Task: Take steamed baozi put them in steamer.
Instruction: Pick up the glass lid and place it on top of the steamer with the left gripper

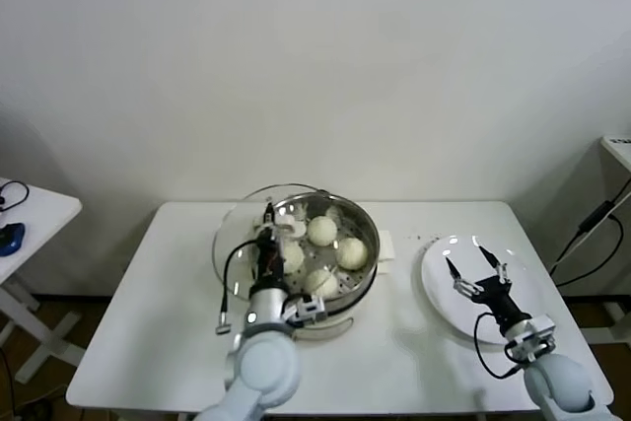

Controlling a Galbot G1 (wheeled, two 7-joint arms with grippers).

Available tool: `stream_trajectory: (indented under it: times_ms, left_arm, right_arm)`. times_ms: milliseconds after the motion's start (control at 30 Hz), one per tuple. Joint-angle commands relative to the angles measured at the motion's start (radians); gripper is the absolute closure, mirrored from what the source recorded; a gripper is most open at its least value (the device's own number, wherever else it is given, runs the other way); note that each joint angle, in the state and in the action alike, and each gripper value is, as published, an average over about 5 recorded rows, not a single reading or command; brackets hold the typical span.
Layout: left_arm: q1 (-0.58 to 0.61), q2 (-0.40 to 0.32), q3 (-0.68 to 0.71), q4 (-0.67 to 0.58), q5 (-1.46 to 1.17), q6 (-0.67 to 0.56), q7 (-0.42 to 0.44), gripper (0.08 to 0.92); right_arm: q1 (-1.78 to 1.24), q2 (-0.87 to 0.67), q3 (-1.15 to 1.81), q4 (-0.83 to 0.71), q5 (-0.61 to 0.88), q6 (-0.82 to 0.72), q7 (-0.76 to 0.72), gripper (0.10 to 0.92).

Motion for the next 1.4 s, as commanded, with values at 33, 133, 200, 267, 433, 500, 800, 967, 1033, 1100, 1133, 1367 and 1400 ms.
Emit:
stream_trajectory:
  times_ms: [33, 133, 200, 267, 433, 500, 800, 967, 1033, 1100, 1133, 1367, 1400]
  left_arm:
    - [-0.057, -0.065, 0.05, 0.075, 0.044, 0.049, 0.042, 0.844]
    - [-0.073, -0.075, 0.06, 0.088, 0.05, 0.049, 0.042, 0.844]
    - [-0.082, -0.081, 0.069, 0.1, 0.052, 0.049, 0.041, 0.844]
    - [-0.085, -0.092, 0.072, 0.112, 0.054, 0.049, 0.041, 0.844]
    - [-0.074, -0.12, 0.068, 0.125, 0.074, 0.049, 0.043, 0.844]
    - [-0.072, -0.126, 0.07, 0.125, 0.09, 0.049, 0.054, 0.844]
    - [-0.072, -0.178, 0.083, 0.143, 0.169, 0.049, 0.123, 0.844]
    - [-0.097, -0.182, 0.087, 0.172, 0.19, 0.049, 0.152, 0.844]
    - [-0.105, -0.177, 0.085, 0.179, 0.19, 0.049, 0.155, 0.844]
    - [-0.11, -0.171, 0.084, 0.183, 0.19, 0.049, 0.16, 0.844]
    - [-0.112, -0.169, 0.082, 0.184, 0.19, 0.049, 0.163, 0.844]
    - [-0.112, -0.156, 0.072, 0.183, 0.185, 0.049, 0.178, 0.844]
    - [-0.11, -0.153, 0.072, 0.182, 0.183, 0.049, 0.178, 0.844]
  right_arm:
    - [0.015, -0.028, -0.03, -0.018, 0.009, 0.005, 0.002, 0.203]
    - [0.021, -0.025, -0.031, -0.022, 0.009, 0.006, 0.002, 0.203]
    - [0.022, -0.024, -0.032, -0.022, 0.008, 0.006, 0.002, 0.203]
    - [0.022, -0.024, -0.031, -0.021, 0.006, 0.006, 0.001, 0.203]
    - [0.02, -0.023, -0.03, -0.022, 0.005, 0.007, 0.001, 0.203]
    - [0.02, -0.022, -0.029, -0.022, 0.004, 0.007, 0.0, 0.203]
    - [0.025, -0.014, -0.028, -0.031, 0.001, 0.012, -0.002, 0.203]
    - [0.024, -0.01, -0.024, -0.033, 0.001, 0.015, -0.003, 0.203]
    - [0.023, -0.01, -0.022, -0.034, 0.001, 0.016, -0.003, 0.203]
    - [0.023, -0.009, -0.021, -0.036, 0.001, 0.017, -0.004, 0.203]
    - [0.023, -0.009, -0.021, -0.037, 0.001, 0.017, -0.004, 0.203]
    - [0.031, -0.009, -0.024, -0.04, -0.001, 0.016, -0.005, 0.203]
    - [0.034, -0.01, -0.025, -0.041, -0.001, 0.016, -0.005, 0.203]
